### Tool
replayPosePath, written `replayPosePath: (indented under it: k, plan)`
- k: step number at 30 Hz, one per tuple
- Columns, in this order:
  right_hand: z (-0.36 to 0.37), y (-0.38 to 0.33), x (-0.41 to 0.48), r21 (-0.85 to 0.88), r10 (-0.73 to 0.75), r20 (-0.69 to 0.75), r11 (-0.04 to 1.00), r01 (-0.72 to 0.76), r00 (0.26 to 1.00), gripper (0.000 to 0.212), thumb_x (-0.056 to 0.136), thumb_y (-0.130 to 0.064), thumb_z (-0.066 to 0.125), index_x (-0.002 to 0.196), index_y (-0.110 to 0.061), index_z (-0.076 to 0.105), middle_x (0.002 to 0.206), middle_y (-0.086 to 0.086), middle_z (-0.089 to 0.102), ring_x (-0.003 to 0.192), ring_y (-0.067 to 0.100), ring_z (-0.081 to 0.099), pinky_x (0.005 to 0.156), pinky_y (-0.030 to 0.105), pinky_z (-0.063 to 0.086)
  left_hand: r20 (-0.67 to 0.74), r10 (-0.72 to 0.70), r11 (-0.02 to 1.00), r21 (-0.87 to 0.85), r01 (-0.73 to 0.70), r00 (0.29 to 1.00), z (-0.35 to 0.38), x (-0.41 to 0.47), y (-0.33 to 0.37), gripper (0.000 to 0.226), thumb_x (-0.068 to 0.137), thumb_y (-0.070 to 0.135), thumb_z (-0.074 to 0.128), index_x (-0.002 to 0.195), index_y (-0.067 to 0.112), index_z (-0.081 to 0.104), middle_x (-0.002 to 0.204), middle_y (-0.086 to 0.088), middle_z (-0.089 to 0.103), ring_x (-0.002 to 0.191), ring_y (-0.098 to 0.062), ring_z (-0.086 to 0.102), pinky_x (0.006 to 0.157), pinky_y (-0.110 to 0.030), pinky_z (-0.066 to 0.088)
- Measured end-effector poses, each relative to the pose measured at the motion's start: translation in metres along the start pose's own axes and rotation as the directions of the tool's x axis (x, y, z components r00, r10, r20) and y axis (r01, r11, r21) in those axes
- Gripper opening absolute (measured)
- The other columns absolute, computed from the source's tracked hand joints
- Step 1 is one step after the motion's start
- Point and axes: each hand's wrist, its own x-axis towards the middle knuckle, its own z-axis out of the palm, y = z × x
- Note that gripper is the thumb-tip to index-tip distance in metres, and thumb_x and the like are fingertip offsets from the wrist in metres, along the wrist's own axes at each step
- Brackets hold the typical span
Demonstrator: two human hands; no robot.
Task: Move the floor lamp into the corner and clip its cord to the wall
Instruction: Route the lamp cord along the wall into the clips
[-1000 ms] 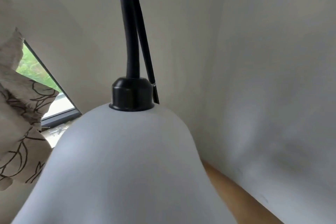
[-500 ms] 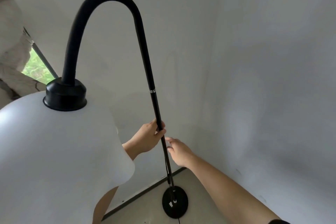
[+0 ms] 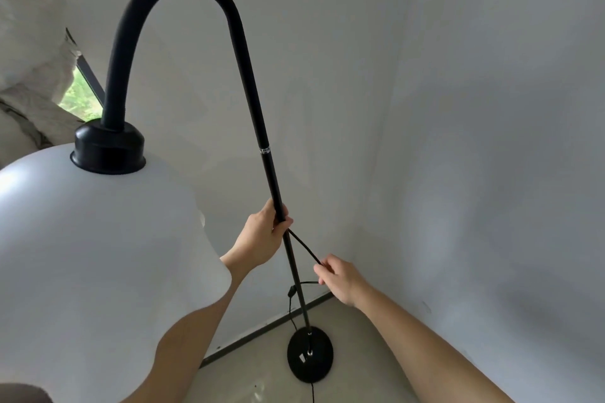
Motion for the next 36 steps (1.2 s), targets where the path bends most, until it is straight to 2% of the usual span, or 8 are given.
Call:
replayPosePath:
  k: [8,13,18,20,23,26,31,36]
  plan:
    - [0.007,0.100,-0.064,-0.224,0.278,0.008,0.937,-0.269,0.960,0.034,0.103,-0.045,0.040,0.100,-0.015,0.057,0.105,0.006,0.068,0.096,0.025,0.063,0.082,0.033,0.048,-0.076,-0.005,0.998,-0.070,0.000,0.997,0.011,-0.001,-0.006,0.013,0.096,0.015,0.054,0.098,0.024,0.045,0.089,0.004,0.068,0.083,-0.009,0.065,0.064,-0.018,0.044]
    - [-0.006,0.118,-0.093,-0.104,0.361,-0.096,0.923,-0.370,0.928,0.036,0.102,-0.043,0.044,0.086,-0.014,0.056,0.084,-0.001,0.067,0.075,0.016,0.059,0.068,0.028,0.046,-0.073,0.033,0.996,-0.079,-0.039,0.997,0.017,-0.007,-0.003,0.008,0.098,0.016,0.052,0.101,0.021,0.047,0.090,0.001,0.068,0.084,-0.014,0.066,0.069,-0.024,0.049]
    - [-0.028,0.065,-0.100,0.187,0.287,-0.321,0.953,-0.237,0.903,0.033,0.103,-0.042,0.042,0.088,-0.019,0.061,0.084,-0.002,0.061,0.071,0.015,0.058,0.062,0.026,0.046,-0.143,-0.001,0.997,-0.081,-0.011,0.990,0.020,-0.011,-0.006,0.010,0.098,0.015,0.053,0.108,0.013,0.052,0.097,-0.003,0.067,0.087,-0.021,0.065,0.073,-0.031,0.051]
    - [-0.035,0.041,-0.109,0.400,0.317,-0.399,0.905,-0.147,0.860,0.033,0.102,-0.044,0.046,0.089,-0.019,0.064,0.082,0.000,0.061,0.056,0.011,0.056,0.052,0.023,0.047,-0.113,-0.084,0.993,-0.087,0.074,0.990,0.023,-0.013,-0.012,0.015,0.097,0.014,0.054,0.111,0.010,0.055,0.107,-0.004,0.066,0.097,-0.025,0.065,0.074,-0.032,0.050]
    - [-0.038,0.020,-0.132,0.442,0.307,-0.420,0.891,-0.102,0.854,0.035,0.102,-0.047,0.045,0.094,-0.020,0.066,0.072,0.001,0.056,0.043,0.008,0.045,0.045,0.023,0.042,-0.078,-0.379,0.922,-0.114,0.370,0.922,0.042,-0.026,-0.021,0.032,0.094,0.026,0.058,0.116,0.003,0.053,0.119,-0.014,0.057,0.102,-0.033,0.061,0.081,-0.041,0.051]
    - [-0.028,0.011,-0.156,0.357,0.293,-0.392,0.922,-0.150,0.872,0.035,0.103,-0.046,0.043,0.097,-0.024,0.069,0.073,-0.016,0.057,0.051,-0.003,0.045,0.053,0.017,0.037,0.112,-0.563,0.782,-0.248,0.572,0.819,0.068,-0.050,-0.013,0.033,0.095,0.033,0.050,0.078,0.004,0.051,0.087,-0.018,0.052,0.066,-0.027,0.051,0.064,-0.033,0.043]
    - [-0.008,0.013,-0.181,0.436,0.329,-0.298,0.882,-0.179,0.896,0.037,0.101,-0.050,0.044,0.098,-0.025,0.072,0.053,-0.015,0.038,0.035,0.000,0.036,0.043,0.017,0.031,0.545,-0.418,0.663,-0.364,0.654,0.727,0.109,-0.082,0.021,0.045,0.100,0.045,0.041,0.107,0.005,0.061,0.099,-0.011,0.065,0.088,-0.024,0.061,0.073,-0.037,0.051]
    - [0.000,0.020,-0.191,0.449,0.343,-0.181,0.862,-0.233,0.922,0.044,0.096,-0.060,0.049,0.098,-0.024,0.073,0.085,-0.001,0.064,0.052,0.005,0.053,0.044,0.017,0.037,0.529,-0.275,0.579,-0.576,0.578,0.803,0.125,-0.089,0.053,0.028,0.102,0.024,0.046,0.107,0.006,0.067,0.098,-0.009,0.073,0.094,-0.022,0.066,0.081,-0.039,0.048]
